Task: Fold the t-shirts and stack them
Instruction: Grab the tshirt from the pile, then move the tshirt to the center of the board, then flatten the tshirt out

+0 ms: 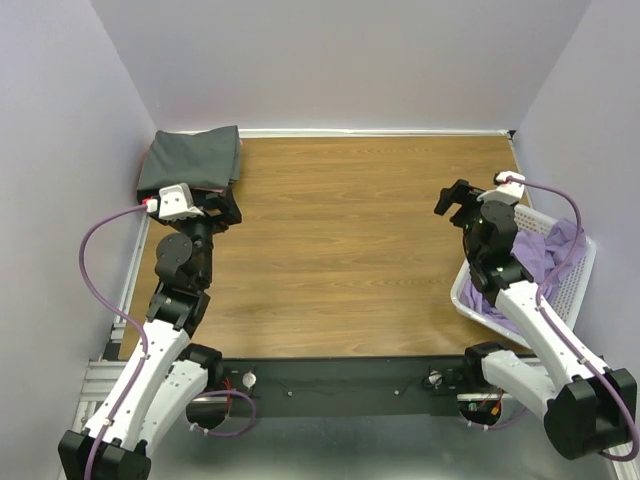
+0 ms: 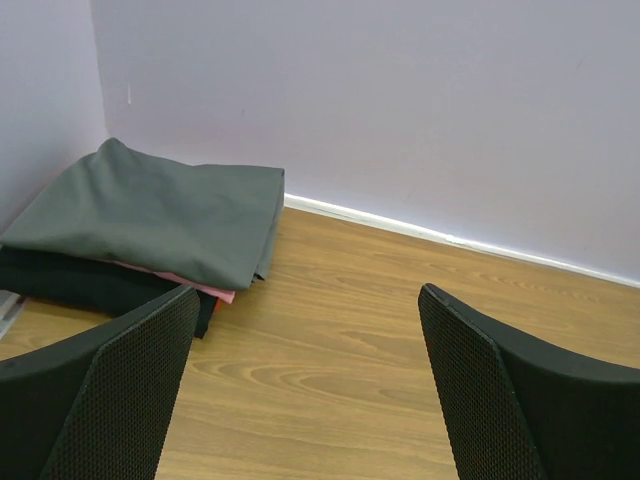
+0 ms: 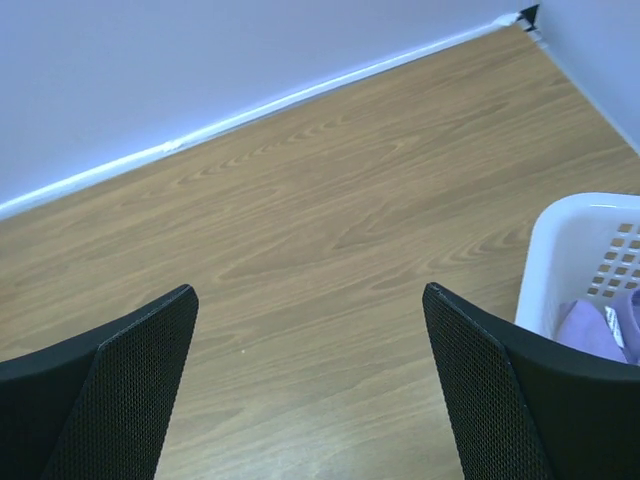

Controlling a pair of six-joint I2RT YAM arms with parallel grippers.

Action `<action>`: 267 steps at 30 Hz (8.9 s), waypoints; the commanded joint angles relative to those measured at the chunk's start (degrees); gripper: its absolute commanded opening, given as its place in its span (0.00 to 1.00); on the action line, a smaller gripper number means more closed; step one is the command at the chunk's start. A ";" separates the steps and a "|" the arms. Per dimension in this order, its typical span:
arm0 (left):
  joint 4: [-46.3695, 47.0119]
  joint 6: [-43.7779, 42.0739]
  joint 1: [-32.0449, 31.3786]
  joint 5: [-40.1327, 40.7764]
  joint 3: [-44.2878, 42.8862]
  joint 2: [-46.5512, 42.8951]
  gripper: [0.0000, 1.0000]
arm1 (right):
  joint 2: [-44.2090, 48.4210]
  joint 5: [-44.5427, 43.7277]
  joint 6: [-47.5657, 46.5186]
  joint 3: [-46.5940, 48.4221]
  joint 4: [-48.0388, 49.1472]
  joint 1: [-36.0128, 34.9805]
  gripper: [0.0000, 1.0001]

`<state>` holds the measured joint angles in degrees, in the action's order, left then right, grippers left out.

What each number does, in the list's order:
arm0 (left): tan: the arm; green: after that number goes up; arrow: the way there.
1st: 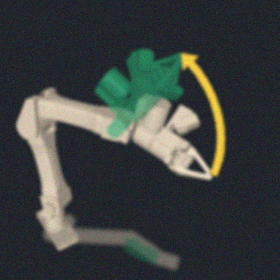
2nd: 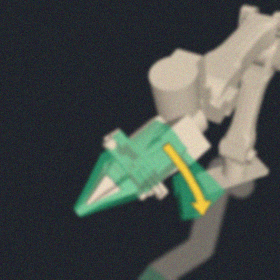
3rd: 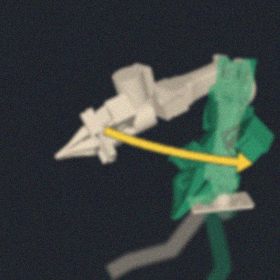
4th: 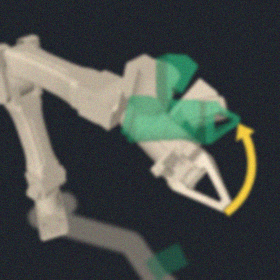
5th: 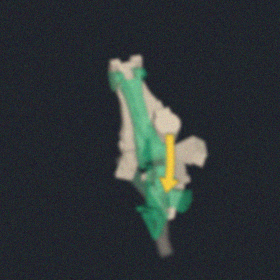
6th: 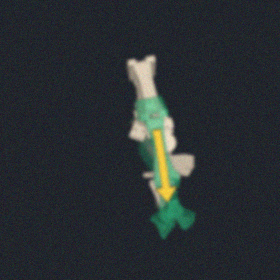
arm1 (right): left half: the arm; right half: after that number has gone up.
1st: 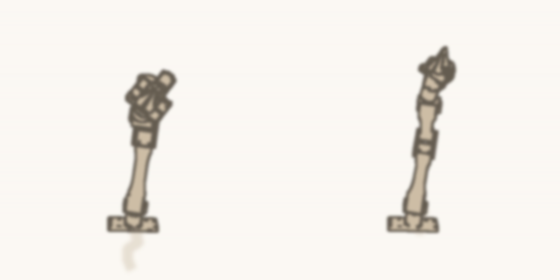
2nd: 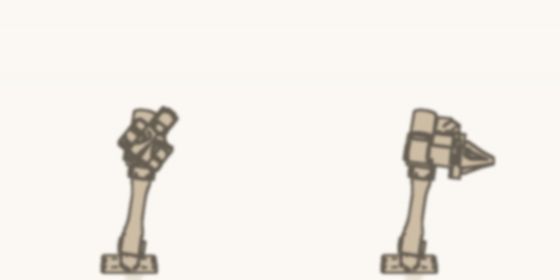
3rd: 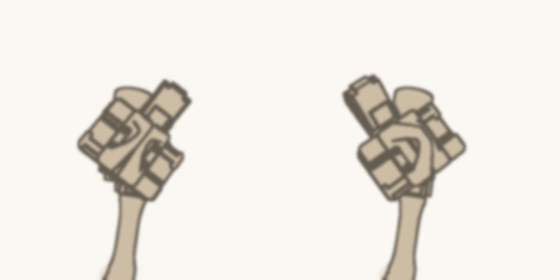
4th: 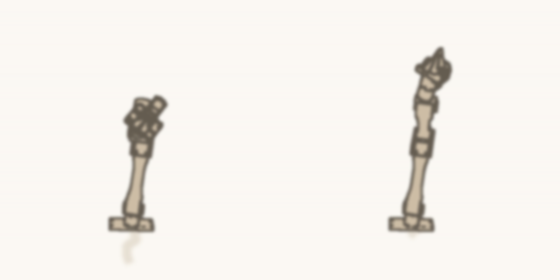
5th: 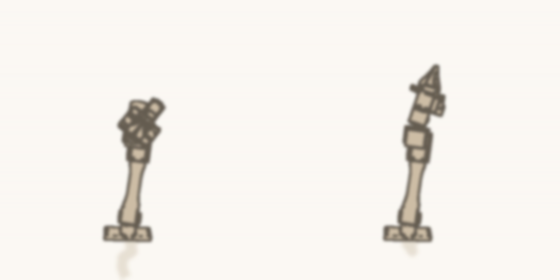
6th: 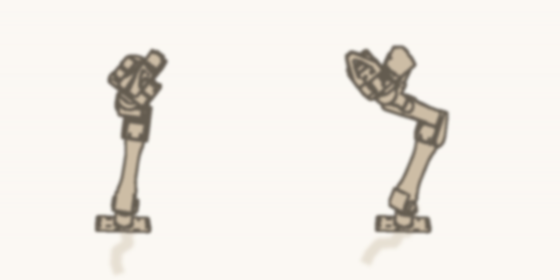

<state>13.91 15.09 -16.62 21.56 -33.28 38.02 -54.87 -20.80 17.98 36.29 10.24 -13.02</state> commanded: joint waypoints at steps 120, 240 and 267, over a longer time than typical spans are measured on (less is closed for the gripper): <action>-0.64 -1.38 -1.39 -2.75 0.14 5.04 0.92 | -24.41 -12.14 7.33 36.77 -22.54 -13.71 1.00; -5.04 5.04 -3.24 11.05 -0.03 4.52 0.00 | -1.91 -9.27 5.84 12.83 -25.18 -3.07 0.51; -1.70 4.33 -3.15 2.87 1.02 12.17 0.00 | -61.58 10.77 1.62 44.21 -16.92 -0.35 0.73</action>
<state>10.55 19.75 -20.08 25.19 -32.18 50.81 -114.76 -11.03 19.44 77.89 -7.29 -15.22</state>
